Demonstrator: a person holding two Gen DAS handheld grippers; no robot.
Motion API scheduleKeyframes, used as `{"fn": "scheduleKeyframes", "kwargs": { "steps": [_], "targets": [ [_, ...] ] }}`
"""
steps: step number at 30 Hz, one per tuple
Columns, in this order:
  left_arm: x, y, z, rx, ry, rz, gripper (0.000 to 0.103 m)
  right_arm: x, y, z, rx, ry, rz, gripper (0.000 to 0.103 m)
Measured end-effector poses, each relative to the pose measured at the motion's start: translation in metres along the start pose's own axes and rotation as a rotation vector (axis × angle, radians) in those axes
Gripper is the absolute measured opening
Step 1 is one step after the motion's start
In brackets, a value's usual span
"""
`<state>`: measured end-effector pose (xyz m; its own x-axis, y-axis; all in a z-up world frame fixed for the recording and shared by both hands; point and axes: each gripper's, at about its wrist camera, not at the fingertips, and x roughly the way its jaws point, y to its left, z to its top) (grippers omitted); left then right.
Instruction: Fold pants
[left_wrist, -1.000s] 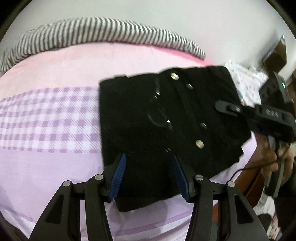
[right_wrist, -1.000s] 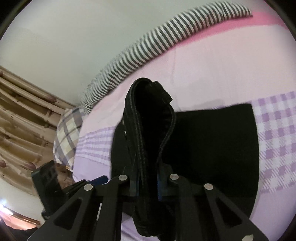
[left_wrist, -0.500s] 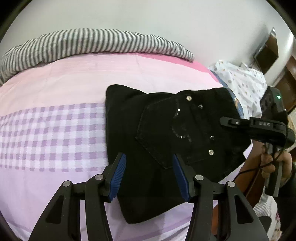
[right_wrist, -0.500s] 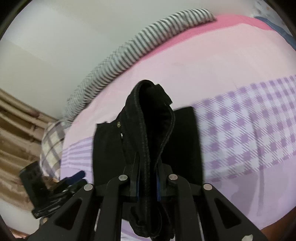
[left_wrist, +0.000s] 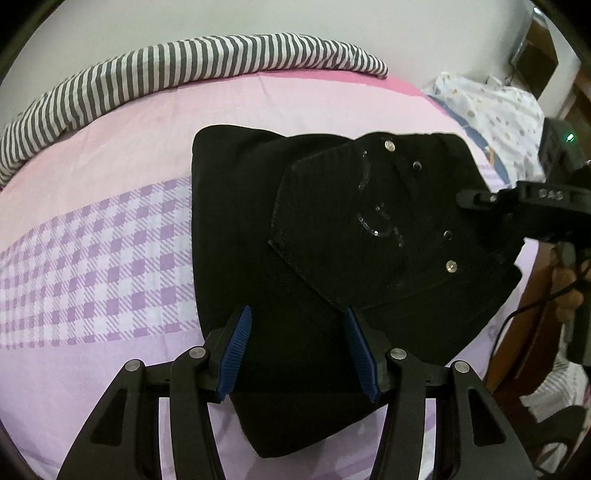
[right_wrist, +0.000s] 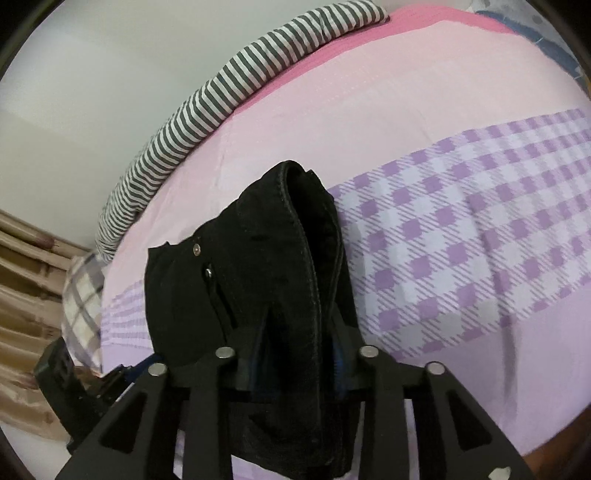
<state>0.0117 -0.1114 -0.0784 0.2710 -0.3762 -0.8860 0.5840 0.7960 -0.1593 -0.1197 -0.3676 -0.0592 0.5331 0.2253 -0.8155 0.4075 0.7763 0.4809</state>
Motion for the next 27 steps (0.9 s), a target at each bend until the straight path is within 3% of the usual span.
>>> {"fn": "scheduleKeyframes", "kwargs": {
  "steps": [15, 20, 22, 27],
  "targets": [
    [-0.001, -0.008, -0.006, 0.008, -0.001, 0.055, 0.056, -0.049, 0.011, -0.037, -0.006, -0.074, -0.038, 0.029],
    [-0.003, -0.011, -0.009, 0.012, -0.001, 0.069, 0.056, -0.049, 0.018, -0.035, -0.038, -0.074, -0.053, 0.022],
    [-0.005, -0.011, -0.011, 0.010, -0.001, 0.071, 0.056, -0.047, 0.016, -0.034, -0.027, -0.072, -0.072, 0.013],
    [-0.010, -0.010, -0.014, 0.005, -0.001, 0.063, 0.056, -0.055, 0.020, -0.037, -0.016, -0.112, -0.074, 0.010]
  ]
}}
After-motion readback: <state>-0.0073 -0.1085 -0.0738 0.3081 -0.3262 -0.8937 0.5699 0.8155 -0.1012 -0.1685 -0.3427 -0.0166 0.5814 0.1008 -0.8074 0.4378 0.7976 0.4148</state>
